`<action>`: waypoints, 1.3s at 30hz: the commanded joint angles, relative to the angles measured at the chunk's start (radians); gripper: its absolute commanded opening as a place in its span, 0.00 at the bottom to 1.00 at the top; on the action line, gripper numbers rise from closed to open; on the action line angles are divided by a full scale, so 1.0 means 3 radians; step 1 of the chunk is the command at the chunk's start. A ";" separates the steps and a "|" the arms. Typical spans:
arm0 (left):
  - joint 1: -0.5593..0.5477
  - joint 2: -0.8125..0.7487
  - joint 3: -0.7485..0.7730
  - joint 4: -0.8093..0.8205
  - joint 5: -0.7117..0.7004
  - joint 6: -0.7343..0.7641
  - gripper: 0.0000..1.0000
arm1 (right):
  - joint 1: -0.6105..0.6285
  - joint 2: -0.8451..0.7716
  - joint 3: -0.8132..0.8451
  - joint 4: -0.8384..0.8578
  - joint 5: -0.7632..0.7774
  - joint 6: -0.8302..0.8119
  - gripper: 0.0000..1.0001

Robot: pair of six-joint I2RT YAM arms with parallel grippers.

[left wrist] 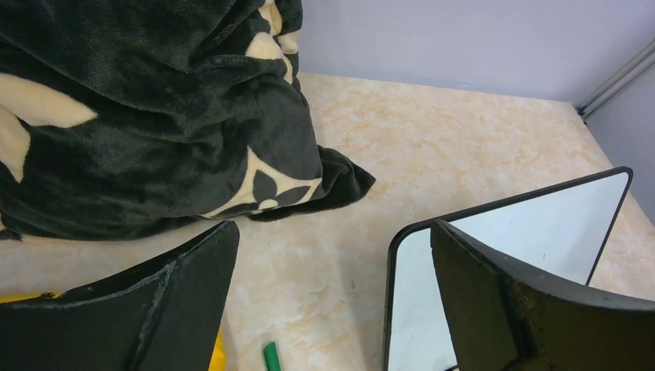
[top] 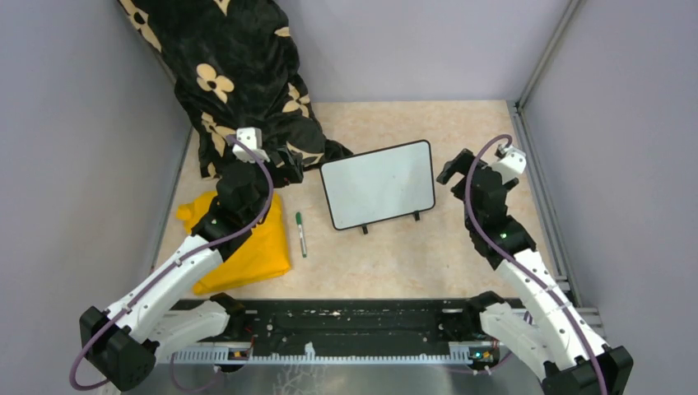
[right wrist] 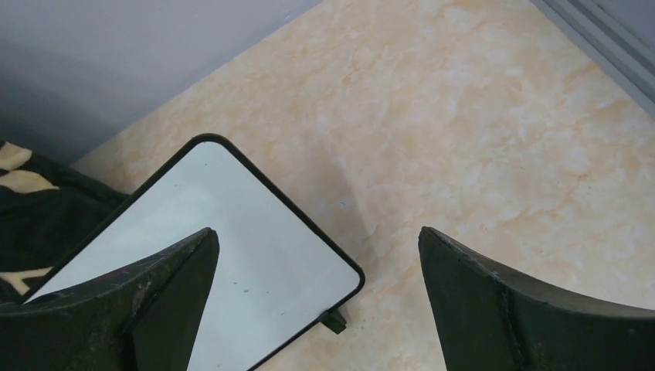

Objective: Write a sentence on the whiteboard
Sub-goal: Move the whiteboard stand to the center of the board.

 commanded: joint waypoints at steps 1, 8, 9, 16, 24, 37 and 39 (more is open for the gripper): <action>0.0027 -0.0098 -0.0048 0.0041 -0.0028 -0.0058 0.99 | -0.0033 -0.0101 0.0187 0.0036 -0.0219 0.0256 0.99; 0.0032 -0.0147 -0.0138 0.0169 0.0066 -0.0046 0.99 | -0.0037 -0.0216 0.0147 0.0297 -0.0798 -0.0166 0.99; 0.0028 -0.0155 -0.0157 0.0191 0.0066 -0.0047 0.99 | -0.0035 -0.0237 0.0137 0.0326 -0.0876 -0.0202 0.99; 0.0029 -0.0229 -0.0324 0.0378 0.0148 -0.0080 0.99 | -0.0037 -0.0242 0.0018 0.0265 -0.0987 -0.0419 0.94; 0.0030 -0.0277 -0.0384 0.0473 0.0277 -0.0077 0.99 | -0.0031 -0.0096 -0.0538 0.0387 -0.1751 -0.0337 0.84; 0.0029 -0.0243 -0.0384 0.0448 0.0392 -0.0168 0.99 | 0.0184 0.0511 -0.1014 0.0777 -0.1439 -0.0309 0.75; 0.0028 -0.0224 -0.0380 0.0444 0.0417 -0.0180 0.99 | 0.0183 0.0655 -0.1010 0.0855 -0.1398 -0.0330 0.71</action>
